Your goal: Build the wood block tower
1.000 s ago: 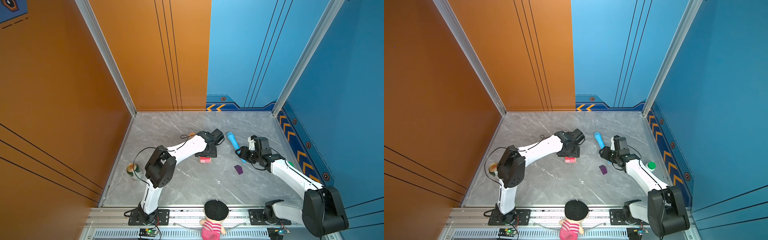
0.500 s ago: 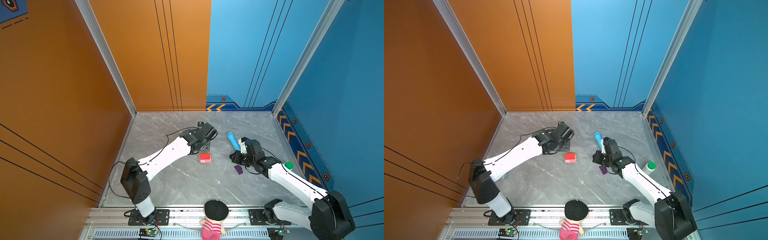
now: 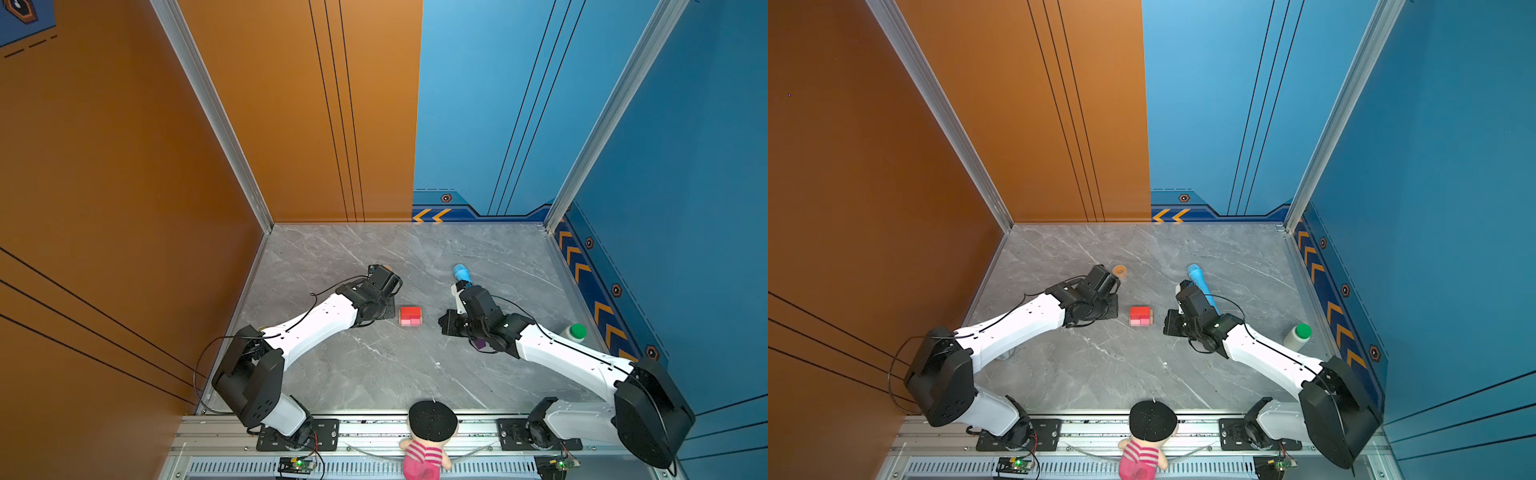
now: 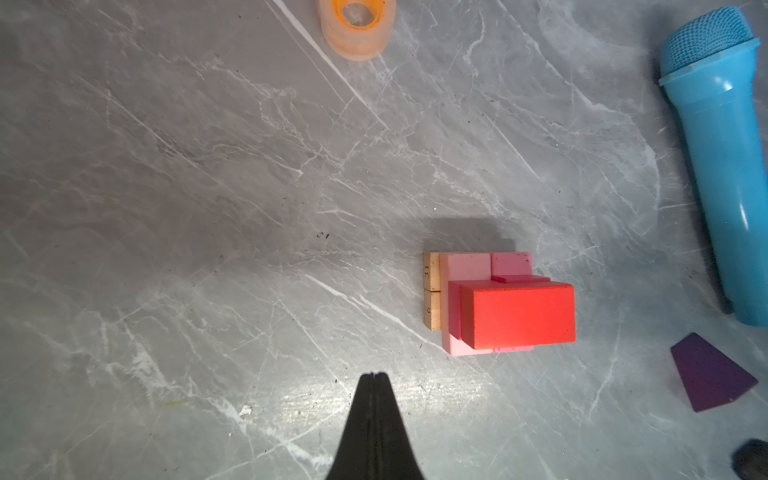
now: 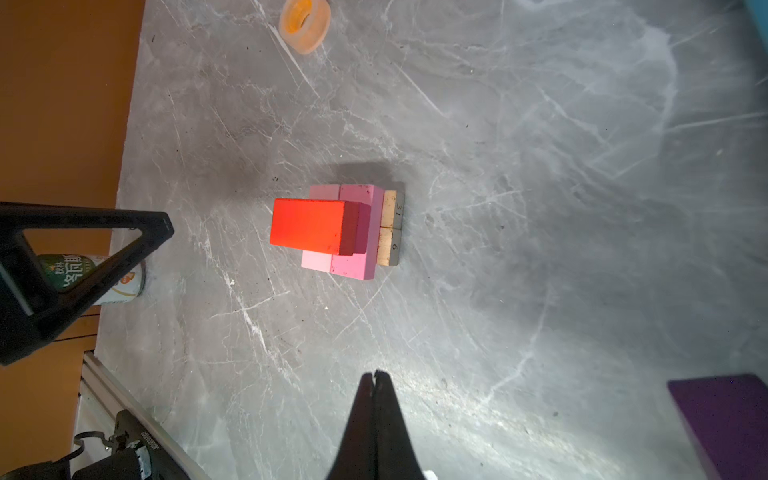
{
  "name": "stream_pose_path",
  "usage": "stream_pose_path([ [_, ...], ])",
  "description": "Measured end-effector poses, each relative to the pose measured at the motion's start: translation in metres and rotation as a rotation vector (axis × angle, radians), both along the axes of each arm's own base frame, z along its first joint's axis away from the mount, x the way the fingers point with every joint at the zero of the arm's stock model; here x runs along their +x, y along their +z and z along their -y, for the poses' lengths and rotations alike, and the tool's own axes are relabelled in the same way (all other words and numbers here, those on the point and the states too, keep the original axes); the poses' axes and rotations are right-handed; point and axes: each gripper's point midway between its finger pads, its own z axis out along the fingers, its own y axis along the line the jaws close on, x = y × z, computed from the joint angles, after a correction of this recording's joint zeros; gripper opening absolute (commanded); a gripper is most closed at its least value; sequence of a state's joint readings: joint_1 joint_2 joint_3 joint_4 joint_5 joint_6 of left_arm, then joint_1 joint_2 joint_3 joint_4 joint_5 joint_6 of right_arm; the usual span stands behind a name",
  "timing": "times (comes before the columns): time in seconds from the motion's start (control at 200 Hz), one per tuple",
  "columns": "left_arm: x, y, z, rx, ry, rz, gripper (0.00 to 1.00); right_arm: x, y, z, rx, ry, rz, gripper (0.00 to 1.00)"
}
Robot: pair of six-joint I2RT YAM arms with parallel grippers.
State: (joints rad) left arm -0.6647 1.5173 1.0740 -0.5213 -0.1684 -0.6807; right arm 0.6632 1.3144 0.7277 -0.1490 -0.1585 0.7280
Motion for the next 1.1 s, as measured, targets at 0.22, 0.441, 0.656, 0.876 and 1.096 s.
stream_pose_path([
  [0.22,0.008,0.001,0.004,-0.074,-0.001,0.013,0.00,0.011,-0.017,-0.015,0.004,-0.005,-0.024,0.00],
  [0.441,0.014,0.002,0.005,-0.108,0.001,0.018,0.00,0.024,-0.015,-0.032,0.038,-0.005,-0.020,0.00],
  [0.656,0.011,-0.015,0.006,-0.101,-0.005,-0.025,0.00,0.026,-0.016,-0.037,0.047,-0.006,-0.026,0.00],
  [0.876,0.009,-0.033,0.007,-0.086,-0.011,-0.074,0.00,0.029,-0.021,-0.040,0.041,-0.004,-0.037,0.00],
  [1.096,0.010,-0.040,0.013,-0.097,-0.022,-0.095,0.00,0.029,-0.025,-0.040,0.034,-0.004,-0.045,0.00],
])
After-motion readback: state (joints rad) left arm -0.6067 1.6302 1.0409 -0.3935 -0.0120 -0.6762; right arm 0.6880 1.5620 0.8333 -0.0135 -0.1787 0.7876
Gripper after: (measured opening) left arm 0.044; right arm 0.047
